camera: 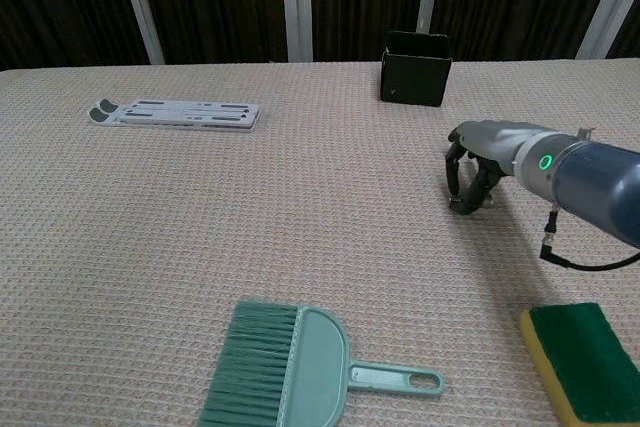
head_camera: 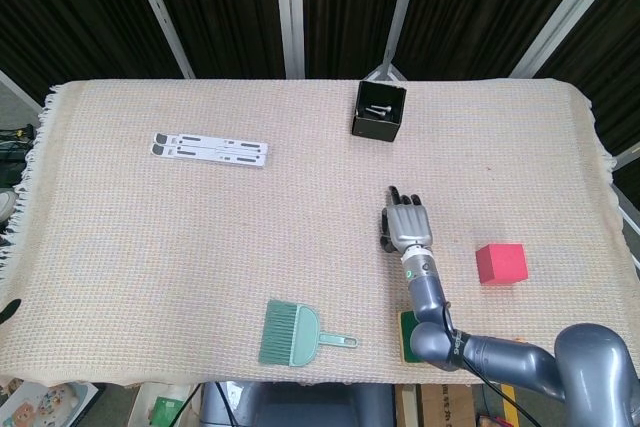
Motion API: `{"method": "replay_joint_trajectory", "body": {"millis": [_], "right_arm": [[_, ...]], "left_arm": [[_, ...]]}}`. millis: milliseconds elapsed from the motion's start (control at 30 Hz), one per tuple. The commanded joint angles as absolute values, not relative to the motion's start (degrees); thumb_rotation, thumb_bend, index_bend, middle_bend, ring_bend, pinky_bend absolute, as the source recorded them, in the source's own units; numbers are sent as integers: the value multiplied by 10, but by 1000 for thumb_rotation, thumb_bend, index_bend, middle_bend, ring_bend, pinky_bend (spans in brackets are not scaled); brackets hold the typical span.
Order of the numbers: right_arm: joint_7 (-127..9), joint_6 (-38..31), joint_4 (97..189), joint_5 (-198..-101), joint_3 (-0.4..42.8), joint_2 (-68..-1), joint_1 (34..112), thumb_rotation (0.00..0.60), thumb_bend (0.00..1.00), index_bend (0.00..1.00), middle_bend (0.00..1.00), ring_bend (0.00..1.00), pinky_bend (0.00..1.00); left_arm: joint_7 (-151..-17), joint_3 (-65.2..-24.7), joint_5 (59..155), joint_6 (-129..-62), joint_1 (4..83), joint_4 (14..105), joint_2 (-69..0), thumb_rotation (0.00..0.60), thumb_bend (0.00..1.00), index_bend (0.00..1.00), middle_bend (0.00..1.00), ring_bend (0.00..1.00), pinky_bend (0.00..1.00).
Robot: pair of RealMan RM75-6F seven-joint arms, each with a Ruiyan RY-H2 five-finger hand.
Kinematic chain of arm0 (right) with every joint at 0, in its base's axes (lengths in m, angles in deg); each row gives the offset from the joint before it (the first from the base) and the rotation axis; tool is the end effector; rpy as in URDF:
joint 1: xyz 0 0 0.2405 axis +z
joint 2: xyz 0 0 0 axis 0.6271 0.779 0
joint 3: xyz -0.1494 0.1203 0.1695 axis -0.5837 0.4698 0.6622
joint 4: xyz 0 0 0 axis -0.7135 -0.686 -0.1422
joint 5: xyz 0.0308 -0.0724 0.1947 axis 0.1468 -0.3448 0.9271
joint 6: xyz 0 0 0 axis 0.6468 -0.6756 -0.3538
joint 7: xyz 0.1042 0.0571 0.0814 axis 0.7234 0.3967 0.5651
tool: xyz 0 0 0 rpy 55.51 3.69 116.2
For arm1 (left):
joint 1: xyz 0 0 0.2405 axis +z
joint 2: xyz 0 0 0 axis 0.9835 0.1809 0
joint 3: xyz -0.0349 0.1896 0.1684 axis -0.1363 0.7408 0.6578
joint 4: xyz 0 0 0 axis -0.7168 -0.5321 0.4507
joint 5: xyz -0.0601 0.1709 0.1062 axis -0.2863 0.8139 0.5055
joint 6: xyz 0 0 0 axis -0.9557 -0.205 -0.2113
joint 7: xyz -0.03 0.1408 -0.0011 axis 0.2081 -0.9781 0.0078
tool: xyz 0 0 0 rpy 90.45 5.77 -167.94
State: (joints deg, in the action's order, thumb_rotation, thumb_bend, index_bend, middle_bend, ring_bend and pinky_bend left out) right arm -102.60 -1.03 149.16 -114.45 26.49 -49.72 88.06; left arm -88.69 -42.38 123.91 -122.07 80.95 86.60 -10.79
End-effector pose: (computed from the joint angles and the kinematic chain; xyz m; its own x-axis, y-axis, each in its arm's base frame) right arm -0.1499 -0.3653 -0.0481 0.4160 -0.3785 0.8268 -0.8950 -0.0094 0.4460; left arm -0.3187 0.1533 0.1979 0.4365 -0.0772 0.8964 0.8849 0.2167 -0.4122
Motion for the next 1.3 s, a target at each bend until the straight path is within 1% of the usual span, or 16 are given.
{"method": "replay_joint_trajectory", "body": {"millis": [33, 567, 1300], "right_arm": [[-1022, -14, 1500, -1150, 267, -493, 880, 600, 350, 630, 70, 172, 124], [-985, -12, 1546, -1155, 287, -459, 870, 600, 350, 630, 70, 177, 124], [-957, 6, 1549, -1121, 298, -426, 871, 600, 350, 630, 70, 177, 124]], "left_arm": [[-887, -424, 1239, -1221, 809, 866, -108, 600, 236, 121, 0, 0, 0], [-888, -423, 1240, -1221, 809, 867, -108, 600, 236, 121, 0, 0, 0], [-894, -422, 1239, -1220, 809, 868, -110, 600, 235, 121, 0, 0, 0]]}}
